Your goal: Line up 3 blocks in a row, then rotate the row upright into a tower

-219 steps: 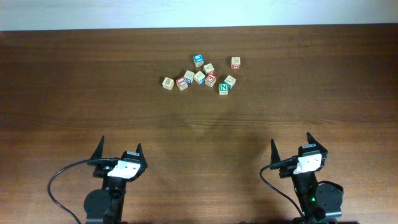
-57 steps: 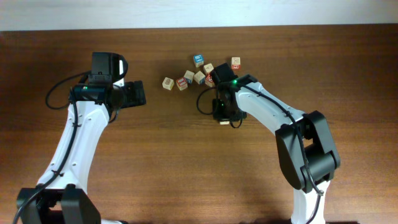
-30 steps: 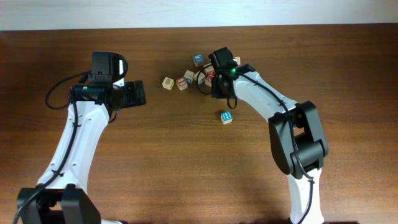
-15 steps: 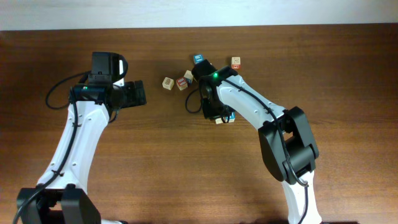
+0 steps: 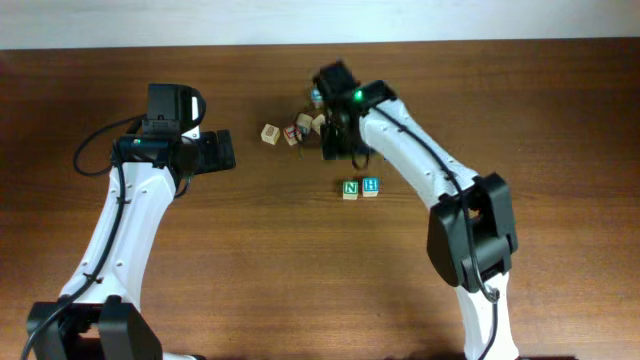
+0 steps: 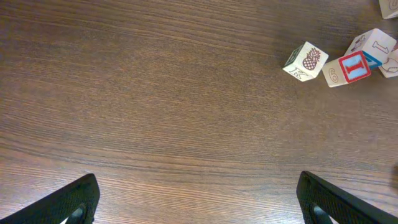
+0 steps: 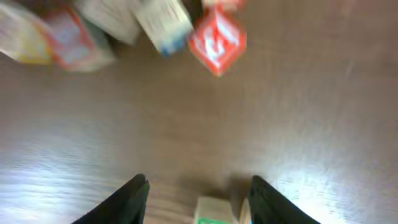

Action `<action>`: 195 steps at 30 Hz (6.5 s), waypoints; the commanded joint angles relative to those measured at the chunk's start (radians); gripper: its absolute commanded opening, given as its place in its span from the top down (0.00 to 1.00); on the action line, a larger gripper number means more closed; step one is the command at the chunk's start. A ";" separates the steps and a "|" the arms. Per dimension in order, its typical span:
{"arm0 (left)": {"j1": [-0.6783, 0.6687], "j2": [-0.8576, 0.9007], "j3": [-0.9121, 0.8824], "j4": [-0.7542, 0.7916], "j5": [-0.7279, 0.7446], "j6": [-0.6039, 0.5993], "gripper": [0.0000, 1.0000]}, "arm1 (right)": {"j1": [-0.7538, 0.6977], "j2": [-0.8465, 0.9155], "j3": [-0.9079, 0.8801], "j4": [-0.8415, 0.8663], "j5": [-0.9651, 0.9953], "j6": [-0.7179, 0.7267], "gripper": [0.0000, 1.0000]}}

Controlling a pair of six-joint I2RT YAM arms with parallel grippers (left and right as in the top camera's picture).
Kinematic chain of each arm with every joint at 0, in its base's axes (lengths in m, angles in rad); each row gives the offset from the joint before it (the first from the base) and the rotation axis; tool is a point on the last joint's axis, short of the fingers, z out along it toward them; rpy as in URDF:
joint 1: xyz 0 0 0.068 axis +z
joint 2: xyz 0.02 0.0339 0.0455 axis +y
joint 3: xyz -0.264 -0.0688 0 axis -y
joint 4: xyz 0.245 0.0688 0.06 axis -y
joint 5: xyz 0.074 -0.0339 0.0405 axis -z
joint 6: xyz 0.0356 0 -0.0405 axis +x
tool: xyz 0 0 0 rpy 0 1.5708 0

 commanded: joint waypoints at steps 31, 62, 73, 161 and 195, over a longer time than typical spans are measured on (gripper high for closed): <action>-0.002 0.008 0.016 -0.003 -0.011 -0.012 0.01 | 0.047 0.215 0.134 0.095 -0.100 -0.012 0.76; -0.002 -0.073 0.116 -0.103 0.163 -0.013 0.00 | 0.051 -0.223 0.811 -0.682 -0.190 0.067 0.52; -0.002 -0.063 0.095 -0.118 0.142 -0.019 0.09 | 0.024 -0.286 -0.355 -0.227 -0.115 0.146 0.60; 0.029 -0.063 0.095 -0.111 -0.016 -0.084 0.02 | -0.074 -0.160 -0.620 0.300 -0.280 0.182 0.96; -0.073 0.121 0.035 0.044 0.039 -0.084 0.03 | 0.130 -0.161 -0.597 0.333 -0.316 0.172 0.96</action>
